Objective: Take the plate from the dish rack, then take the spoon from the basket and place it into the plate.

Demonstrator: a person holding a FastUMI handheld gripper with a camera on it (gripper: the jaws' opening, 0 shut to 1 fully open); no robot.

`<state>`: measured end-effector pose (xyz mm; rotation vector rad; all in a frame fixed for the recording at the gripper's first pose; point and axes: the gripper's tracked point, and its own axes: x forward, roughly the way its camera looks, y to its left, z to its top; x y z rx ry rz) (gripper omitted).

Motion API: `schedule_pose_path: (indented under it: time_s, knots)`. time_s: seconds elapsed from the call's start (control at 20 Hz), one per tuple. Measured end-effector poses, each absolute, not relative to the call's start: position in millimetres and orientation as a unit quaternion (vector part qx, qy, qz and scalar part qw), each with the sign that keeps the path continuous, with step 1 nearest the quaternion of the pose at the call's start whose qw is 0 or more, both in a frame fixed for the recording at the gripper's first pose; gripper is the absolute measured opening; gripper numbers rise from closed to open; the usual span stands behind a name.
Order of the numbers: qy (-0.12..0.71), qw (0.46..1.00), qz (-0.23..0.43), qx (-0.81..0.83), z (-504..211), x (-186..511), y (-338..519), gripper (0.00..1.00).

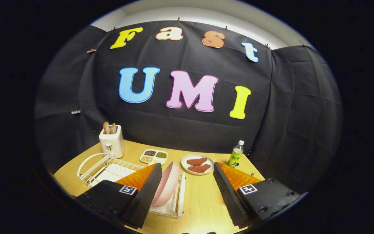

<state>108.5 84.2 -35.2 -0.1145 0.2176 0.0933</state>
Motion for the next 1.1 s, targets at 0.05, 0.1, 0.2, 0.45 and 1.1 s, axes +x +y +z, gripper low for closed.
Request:
schedule_pose_path:
  time_s: [0.05,0.1,0.2,0.45,1.1]
  knots:
    - [0.123,0.989,0.049,-0.059,-43.8,118.1,90.8,0.96]
    - [0.134,0.988,0.047,-0.063,-50.3,126.8,94.4,0.95]
    - [0.162,0.983,0.040,-0.070,-70.1,143.2,96.9,0.95]
    - [0.223,0.973,0.025,-0.052,-108.0,167.2,101.1,0.76]
    - [0.323,0.944,-0.051,0.049,-158.8,176.4,104.7,0.30]
